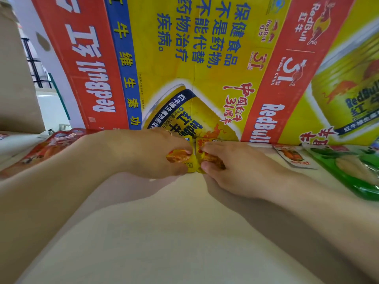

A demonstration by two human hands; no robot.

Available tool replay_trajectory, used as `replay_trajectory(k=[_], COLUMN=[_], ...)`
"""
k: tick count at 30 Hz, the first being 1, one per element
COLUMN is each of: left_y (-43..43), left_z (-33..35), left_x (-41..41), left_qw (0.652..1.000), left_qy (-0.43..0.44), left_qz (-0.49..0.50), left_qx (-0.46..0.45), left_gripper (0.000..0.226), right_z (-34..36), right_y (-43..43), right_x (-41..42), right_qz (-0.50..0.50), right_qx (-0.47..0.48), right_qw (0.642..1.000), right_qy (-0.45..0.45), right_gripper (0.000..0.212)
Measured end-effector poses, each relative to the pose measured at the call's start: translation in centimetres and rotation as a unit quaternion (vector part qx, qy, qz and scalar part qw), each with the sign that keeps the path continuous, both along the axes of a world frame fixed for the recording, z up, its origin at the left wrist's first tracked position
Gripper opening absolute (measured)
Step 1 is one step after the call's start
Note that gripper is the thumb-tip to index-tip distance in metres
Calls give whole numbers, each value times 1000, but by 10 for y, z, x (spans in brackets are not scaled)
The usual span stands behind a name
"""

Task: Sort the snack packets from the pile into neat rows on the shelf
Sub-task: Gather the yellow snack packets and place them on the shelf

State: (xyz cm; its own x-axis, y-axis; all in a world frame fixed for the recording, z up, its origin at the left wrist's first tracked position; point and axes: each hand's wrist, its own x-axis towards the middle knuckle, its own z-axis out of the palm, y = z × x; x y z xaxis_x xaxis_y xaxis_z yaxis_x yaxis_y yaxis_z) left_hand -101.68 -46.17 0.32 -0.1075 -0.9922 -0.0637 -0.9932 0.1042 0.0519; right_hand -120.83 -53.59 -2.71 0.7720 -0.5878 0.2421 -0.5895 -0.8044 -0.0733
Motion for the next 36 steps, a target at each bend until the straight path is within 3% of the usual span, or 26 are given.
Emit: replay_trajectory(k=[17, 22, 26, 30, 36], left_y=[4, 11, 18, 25, 48], left_z=[0, 9, 16, 25, 41], left_x=[0, -7, -20, -38, -62], left_qw=[999, 990, 961, 933, 892], left_qy=[27, 3, -40, -41, -13], left_qz=[-12, 27, 12, 6, 52], left_qx=[-19, -137, -273, -357, -449], left_gripper=[42, 54, 67, 58, 55], right_z=[4, 23, 34, 43, 53], right_y=[7, 20, 28, 34, 41], right_x=[0, -5, -9, -16, -28], right_qz=[-10, -23, -17, -9, -9], right_qx=[-6, -24, -71, -126, -149], right_qw=[1000, 997, 988, 968, 957], right_qy=[-13, -63, -139, -217, -247], right_gripper=[26, 45, 54, 61, 60])
